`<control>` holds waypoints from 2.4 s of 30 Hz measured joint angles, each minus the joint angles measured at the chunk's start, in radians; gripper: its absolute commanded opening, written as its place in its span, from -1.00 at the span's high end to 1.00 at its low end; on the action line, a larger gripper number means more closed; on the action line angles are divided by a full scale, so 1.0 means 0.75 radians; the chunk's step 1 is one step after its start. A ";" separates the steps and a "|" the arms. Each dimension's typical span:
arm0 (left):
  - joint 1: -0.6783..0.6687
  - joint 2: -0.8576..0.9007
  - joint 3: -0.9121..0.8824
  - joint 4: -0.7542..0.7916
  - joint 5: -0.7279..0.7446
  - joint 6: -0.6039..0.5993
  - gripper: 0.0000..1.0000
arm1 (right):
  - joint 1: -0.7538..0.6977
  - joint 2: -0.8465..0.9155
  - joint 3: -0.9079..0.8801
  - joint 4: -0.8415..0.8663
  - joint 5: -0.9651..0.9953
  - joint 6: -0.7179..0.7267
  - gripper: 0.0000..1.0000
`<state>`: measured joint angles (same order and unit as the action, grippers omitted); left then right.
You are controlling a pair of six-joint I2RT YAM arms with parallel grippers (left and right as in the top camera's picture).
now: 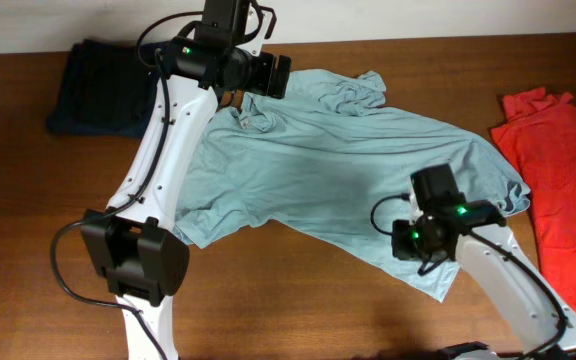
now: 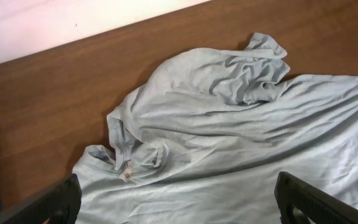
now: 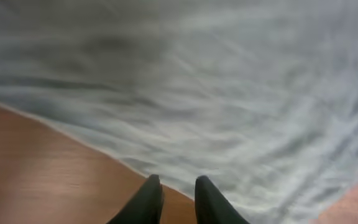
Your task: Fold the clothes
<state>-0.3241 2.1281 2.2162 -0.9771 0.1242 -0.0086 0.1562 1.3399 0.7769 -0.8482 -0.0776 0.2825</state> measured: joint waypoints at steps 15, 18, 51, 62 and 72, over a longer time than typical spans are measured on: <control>0.000 0.000 0.000 0.000 0.000 0.000 -0.98 | 0.000 0.039 -0.134 0.100 0.173 0.241 0.60; 0.000 0.000 0.000 0.000 0.000 0.000 -0.98 | 0.000 0.070 -0.174 0.150 0.184 0.280 0.65; 0.000 0.000 0.000 0.001 0.000 0.000 -0.98 | 0.002 0.110 -0.083 -0.005 0.164 0.433 0.92; 0.000 0.000 0.000 0.000 0.001 0.000 -0.98 | 0.002 0.110 -0.080 -0.029 0.157 0.390 0.92; 0.000 0.000 0.000 0.001 0.000 -0.001 -0.98 | 0.002 0.110 -0.114 -0.102 0.152 0.393 0.43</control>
<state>-0.3241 2.1281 2.2162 -0.9768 0.1242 -0.0090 0.1577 1.4223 0.6910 -0.9245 0.0364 0.5770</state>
